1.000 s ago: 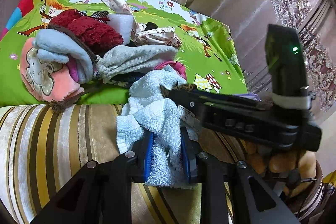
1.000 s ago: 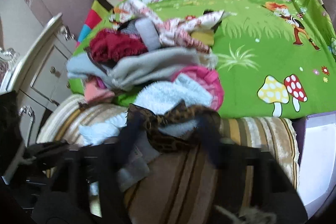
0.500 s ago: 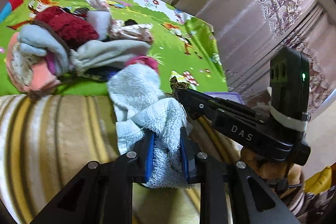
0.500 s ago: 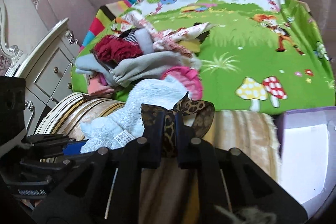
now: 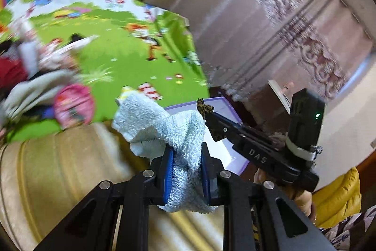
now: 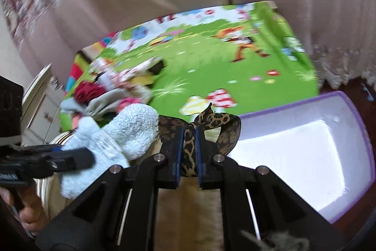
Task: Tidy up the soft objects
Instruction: 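Carry both items over the white box and open both tools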
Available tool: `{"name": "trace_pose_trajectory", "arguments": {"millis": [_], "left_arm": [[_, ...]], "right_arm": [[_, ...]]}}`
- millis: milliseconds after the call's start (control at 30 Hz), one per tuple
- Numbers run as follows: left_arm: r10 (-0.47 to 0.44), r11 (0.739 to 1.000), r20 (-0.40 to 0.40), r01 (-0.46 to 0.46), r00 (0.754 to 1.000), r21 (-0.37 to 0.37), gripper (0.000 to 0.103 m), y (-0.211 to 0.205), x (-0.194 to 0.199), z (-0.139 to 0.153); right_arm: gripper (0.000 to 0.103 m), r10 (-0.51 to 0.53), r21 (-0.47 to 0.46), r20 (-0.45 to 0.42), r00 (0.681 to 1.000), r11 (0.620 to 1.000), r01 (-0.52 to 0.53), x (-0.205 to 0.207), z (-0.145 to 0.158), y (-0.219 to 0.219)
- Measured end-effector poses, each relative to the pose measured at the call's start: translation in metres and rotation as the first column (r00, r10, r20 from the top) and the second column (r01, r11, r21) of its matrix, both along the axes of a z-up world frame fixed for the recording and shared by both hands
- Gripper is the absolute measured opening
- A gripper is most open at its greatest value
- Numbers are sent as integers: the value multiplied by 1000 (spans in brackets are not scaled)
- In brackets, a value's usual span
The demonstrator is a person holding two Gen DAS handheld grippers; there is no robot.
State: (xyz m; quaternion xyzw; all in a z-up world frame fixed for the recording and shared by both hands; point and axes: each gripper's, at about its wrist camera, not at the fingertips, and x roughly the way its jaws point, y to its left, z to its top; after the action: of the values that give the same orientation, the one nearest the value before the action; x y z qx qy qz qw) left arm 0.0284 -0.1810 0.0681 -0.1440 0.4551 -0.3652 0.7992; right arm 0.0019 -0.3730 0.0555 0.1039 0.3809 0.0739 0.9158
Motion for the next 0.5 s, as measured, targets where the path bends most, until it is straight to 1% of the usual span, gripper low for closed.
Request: {"name": "trace_pose_trajectory", "arguments": {"millis": [33, 200, 267, 300, 367, 433, 467, 500], "left_arm": [[-15, 1000, 7, 15, 1000, 5, 21, -9, 1, 3], [-105, 994, 35, 104, 994, 32, 21, -64, 3, 16], [-126, 991, 41, 124, 991, 46, 21, -83, 4, 19], [-129, 991, 43, 127, 991, 52, 23, -89, 3, 19], [-141, 988, 58, 137, 988, 69, 35, -103, 4, 22], [-133, 987, 82, 125, 988, 95, 63, -113, 4, 24], [-125, 989, 93, 117, 988, 91, 68, -114, 4, 27], [-117, 991, 96, 109, 988, 80, 73, -113, 4, 29]], "right_arm": [[13, -35, -4, 5, 999, 999, 35, -4, 1, -15], [13, -143, -7, 17, 990, 990, 143, -18, 2, -62], [13, -183, -12, 22, 983, 983, 183, -24, 2, -78], [13, -196, -12, 21, 980, 980, 196, -26, 1, -84], [13, -230, -16, 15, 973, 973, 230, -29, 1, -95], [15, -265, -26, 15, 964, 964, 265, -33, 0, -104], [16, -271, -26, 15, 962, 962, 272, -35, 0, -107], [21, -278, -25, 15, 960, 960, 279, -36, 0, -110]]}}
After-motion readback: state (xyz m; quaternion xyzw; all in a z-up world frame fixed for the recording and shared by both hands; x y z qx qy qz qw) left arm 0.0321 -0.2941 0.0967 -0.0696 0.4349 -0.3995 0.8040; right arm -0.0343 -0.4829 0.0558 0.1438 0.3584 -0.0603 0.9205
